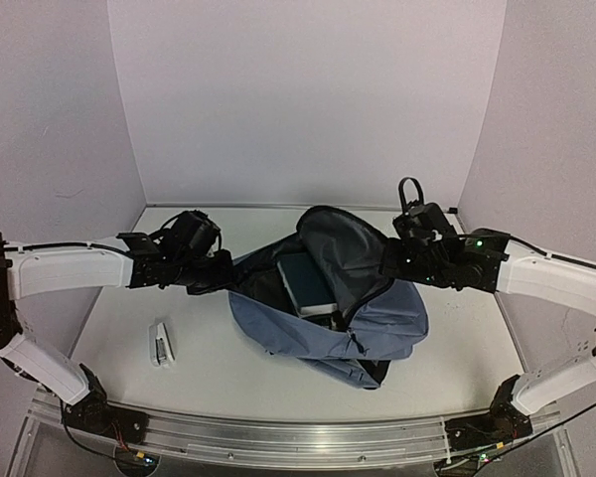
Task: Pack the student bag
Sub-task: Zip the student bag at the center of the board.
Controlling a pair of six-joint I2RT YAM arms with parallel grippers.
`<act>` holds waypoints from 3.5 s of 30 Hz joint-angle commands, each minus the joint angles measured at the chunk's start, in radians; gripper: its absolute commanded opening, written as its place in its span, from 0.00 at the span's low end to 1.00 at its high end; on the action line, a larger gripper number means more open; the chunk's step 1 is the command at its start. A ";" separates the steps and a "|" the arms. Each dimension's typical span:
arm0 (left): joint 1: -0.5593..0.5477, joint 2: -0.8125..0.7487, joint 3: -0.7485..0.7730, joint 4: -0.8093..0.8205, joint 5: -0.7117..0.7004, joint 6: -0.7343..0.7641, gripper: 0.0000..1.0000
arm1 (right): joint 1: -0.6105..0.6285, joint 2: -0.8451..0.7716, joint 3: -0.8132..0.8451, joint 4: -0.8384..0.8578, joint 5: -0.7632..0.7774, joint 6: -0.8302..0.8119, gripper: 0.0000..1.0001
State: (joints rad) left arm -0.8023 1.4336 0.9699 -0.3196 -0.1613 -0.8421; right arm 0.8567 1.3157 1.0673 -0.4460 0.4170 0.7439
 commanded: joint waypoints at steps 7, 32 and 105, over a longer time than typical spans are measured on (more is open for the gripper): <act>0.025 0.046 0.043 0.229 0.193 0.022 0.00 | -0.038 -0.053 0.072 0.102 -0.048 -0.154 0.00; 0.132 0.255 0.048 0.456 0.477 0.046 0.00 | 0.300 0.276 0.186 0.292 -0.203 -0.194 0.32; 0.172 0.249 0.036 0.356 0.667 0.166 0.00 | 0.371 0.277 0.094 -0.057 -0.031 -0.132 0.00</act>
State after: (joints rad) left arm -0.6067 1.6752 0.9612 0.0088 0.4763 -0.7032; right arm 1.1947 1.6077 1.0569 -0.5164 0.3879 0.6833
